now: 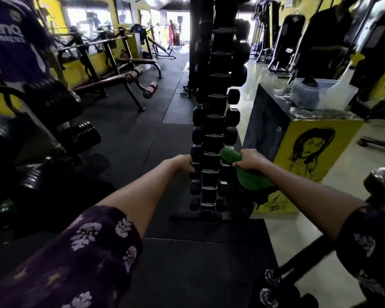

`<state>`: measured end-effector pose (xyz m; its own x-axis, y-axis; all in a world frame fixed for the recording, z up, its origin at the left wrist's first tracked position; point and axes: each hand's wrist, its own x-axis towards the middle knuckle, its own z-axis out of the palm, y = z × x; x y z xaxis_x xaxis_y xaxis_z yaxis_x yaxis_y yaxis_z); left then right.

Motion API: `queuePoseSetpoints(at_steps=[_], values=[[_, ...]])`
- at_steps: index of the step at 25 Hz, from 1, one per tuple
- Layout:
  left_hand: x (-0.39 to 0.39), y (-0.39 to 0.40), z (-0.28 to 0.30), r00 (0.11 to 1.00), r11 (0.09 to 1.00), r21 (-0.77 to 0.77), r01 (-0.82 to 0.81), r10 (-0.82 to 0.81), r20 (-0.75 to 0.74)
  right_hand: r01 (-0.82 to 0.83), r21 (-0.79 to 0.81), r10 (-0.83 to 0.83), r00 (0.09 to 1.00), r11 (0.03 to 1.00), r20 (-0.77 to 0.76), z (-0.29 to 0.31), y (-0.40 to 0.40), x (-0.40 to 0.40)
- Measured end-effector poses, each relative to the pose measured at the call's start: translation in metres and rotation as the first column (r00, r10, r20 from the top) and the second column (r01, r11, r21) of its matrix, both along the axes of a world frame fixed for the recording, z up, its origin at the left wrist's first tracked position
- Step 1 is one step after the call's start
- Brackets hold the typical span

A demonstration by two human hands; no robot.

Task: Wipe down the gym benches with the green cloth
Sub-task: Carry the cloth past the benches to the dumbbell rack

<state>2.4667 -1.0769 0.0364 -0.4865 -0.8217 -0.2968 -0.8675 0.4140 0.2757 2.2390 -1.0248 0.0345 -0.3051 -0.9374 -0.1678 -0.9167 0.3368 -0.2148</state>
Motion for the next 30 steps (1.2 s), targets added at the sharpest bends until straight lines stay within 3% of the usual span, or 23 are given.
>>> queuePoseSetpoints(at_steps=[9,16,22,30], values=[[-0.078,-0.131,-0.014,0.995,0.995,0.032,0.093,-0.092,-0.031,0.072,-0.005,-0.072,0.997,0.997,-0.004,0.000,-0.105,-0.065],[-0.162,-0.246,-0.003,0.947,0.950,-0.001,0.314,-0.313,-0.069,0.289,-0.027,-0.290,0.956,0.957,-0.034,0.004,-0.194,-0.127],[-0.214,-0.335,0.001,0.842,0.842,-0.041,0.539,-0.540,-0.020,0.451,-0.036,-0.452,0.891,0.892,-0.031,0.015,-0.241,-0.147],[-0.303,-0.370,-0.018,0.693,0.693,0.024,0.721,-0.721,0.012,0.643,0.007,-0.643,0.766,0.766,-0.025,0.018,-0.226,-0.190]])
